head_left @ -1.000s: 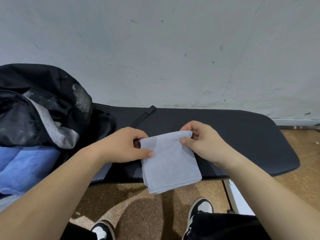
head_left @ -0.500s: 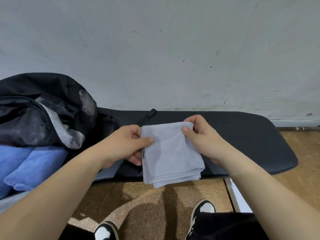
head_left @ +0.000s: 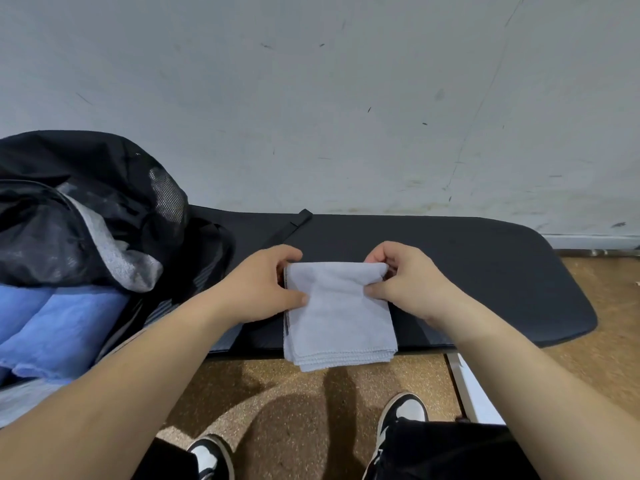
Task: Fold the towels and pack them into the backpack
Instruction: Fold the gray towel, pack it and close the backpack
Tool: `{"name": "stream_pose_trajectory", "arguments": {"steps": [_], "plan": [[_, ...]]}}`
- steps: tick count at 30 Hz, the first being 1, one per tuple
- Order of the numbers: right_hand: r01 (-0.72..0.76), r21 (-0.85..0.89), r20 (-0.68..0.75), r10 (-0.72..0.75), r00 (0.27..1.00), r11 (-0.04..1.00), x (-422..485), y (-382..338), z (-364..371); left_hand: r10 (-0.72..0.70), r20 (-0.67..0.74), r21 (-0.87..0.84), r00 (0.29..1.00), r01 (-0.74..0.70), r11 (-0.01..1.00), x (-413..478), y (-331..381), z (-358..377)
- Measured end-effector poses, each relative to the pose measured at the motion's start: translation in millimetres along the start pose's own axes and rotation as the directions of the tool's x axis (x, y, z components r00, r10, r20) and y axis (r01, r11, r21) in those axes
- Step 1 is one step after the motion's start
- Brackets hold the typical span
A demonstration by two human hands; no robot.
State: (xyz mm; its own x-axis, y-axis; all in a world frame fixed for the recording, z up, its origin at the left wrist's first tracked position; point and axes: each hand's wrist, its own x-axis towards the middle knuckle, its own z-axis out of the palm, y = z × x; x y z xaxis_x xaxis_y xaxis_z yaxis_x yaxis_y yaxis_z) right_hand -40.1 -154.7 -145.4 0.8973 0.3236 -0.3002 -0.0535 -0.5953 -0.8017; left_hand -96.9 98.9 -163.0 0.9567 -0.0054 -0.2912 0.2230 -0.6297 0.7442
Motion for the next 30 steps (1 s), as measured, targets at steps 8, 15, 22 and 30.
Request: {"name": "stream_pose_trajectory", "arguments": {"steps": [8,15,22,30], "plan": [[0.160,0.112,-0.016,-0.159,0.987,0.981,-18,5,-14,0.199,-0.201,0.084,0.959,-0.186,0.979,-12,13,-1],[0.150,0.105,0.134,-0.163,0.977,0.983,-34,20,-22,0.269,-0.079,-0.038,0.960,-0.273,0.961,-42,5,10],[0.267,-0.254,0.076,-0.256,0.964,0.930,-28,14,-8,0.165,-0.081,0.138,0.983,-0.153,0.979,-41,7,21],[0.292,-0.436,0.360,-0.132,0.924,0.851,-25,-15,3,0.019,0.092,0.109,0.996,-0.029,0.994,-36,19,14]]}}
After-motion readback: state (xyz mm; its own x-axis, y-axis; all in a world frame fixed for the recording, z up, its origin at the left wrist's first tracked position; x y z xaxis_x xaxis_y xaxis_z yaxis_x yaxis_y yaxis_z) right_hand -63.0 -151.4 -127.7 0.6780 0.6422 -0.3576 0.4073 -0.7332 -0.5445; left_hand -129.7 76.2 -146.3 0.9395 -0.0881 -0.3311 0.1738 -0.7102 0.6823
